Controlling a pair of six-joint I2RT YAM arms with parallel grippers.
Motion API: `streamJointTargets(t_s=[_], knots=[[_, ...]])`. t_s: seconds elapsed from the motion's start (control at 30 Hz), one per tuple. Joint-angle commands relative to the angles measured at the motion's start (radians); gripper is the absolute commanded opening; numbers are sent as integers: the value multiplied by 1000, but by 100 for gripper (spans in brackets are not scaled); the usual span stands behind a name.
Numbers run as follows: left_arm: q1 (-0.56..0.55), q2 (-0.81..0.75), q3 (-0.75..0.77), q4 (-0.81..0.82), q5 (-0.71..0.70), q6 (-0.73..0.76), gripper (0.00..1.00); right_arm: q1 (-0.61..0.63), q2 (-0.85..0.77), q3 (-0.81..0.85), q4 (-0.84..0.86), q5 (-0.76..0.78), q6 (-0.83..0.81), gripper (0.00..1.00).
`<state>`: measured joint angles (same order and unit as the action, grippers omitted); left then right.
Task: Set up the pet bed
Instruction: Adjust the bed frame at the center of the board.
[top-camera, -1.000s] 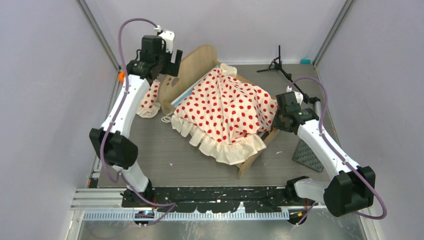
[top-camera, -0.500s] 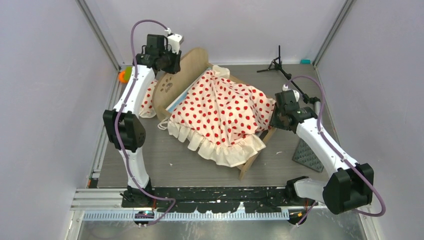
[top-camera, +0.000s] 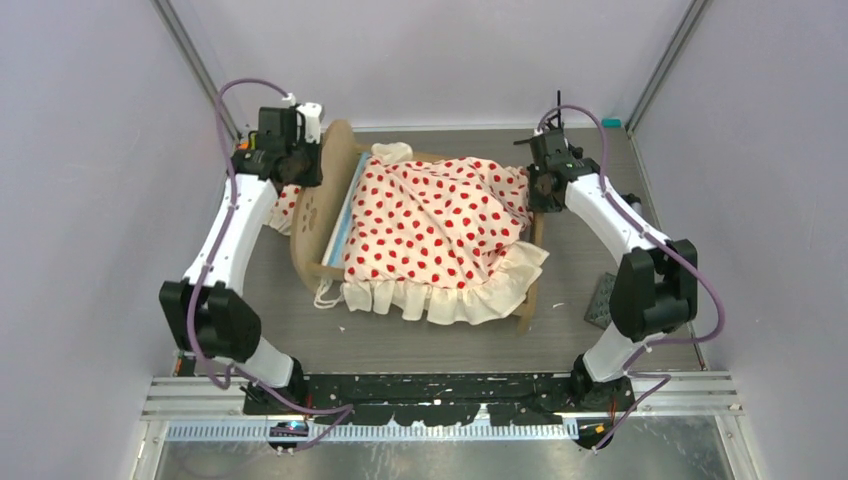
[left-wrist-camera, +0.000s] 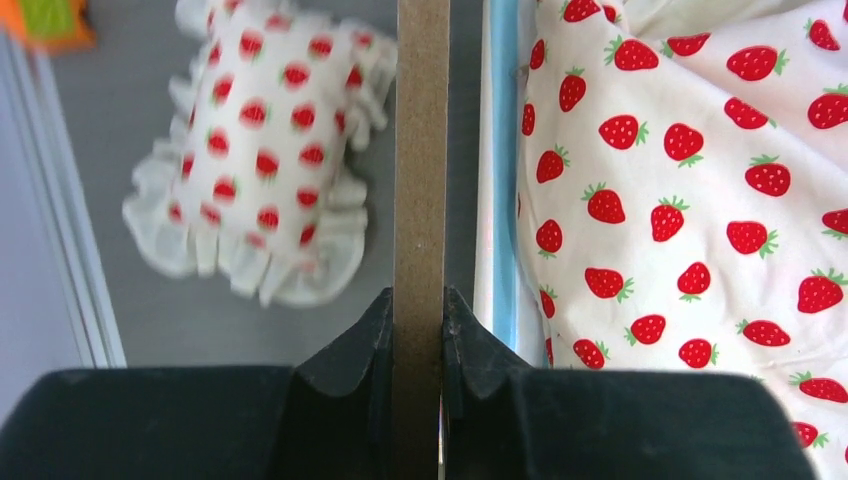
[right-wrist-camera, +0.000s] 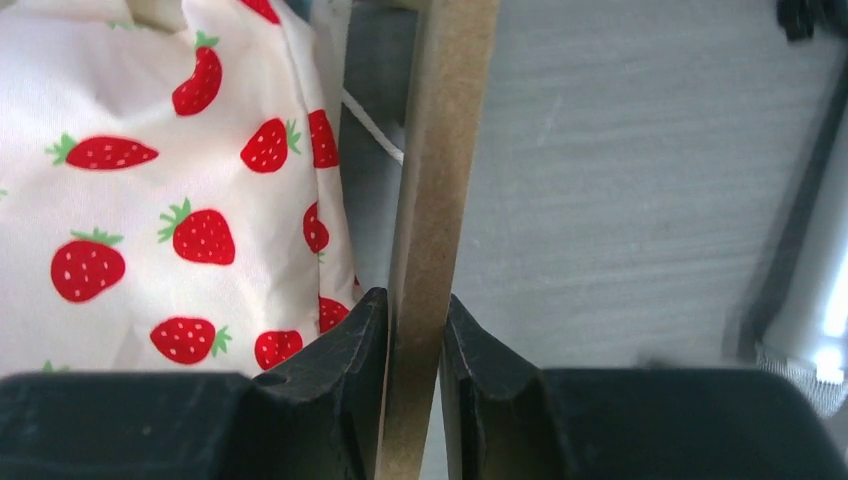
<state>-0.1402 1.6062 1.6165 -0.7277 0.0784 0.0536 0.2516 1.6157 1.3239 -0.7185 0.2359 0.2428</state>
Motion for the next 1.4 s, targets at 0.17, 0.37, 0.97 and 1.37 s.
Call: streamJointTargets(t_s=[0.17, 0.37, 0.97, 1.37], knots=[[-36, -323, -258, -27, -149, -194, 1, 18, 231, 289, 118, -212, -134, 5], [-37, -379, -199, -79, -227, -176, 36, 15, 147, 289, 85, -118, -109, 53], [-355, -623, -190, -261, -303, -444, 51, 131, -487, -58, 40, -276, 65, 74], [-404, -810, -481, -240, -142, -605, 47, 799, -440, -166, 155, 96, 289, 67]])
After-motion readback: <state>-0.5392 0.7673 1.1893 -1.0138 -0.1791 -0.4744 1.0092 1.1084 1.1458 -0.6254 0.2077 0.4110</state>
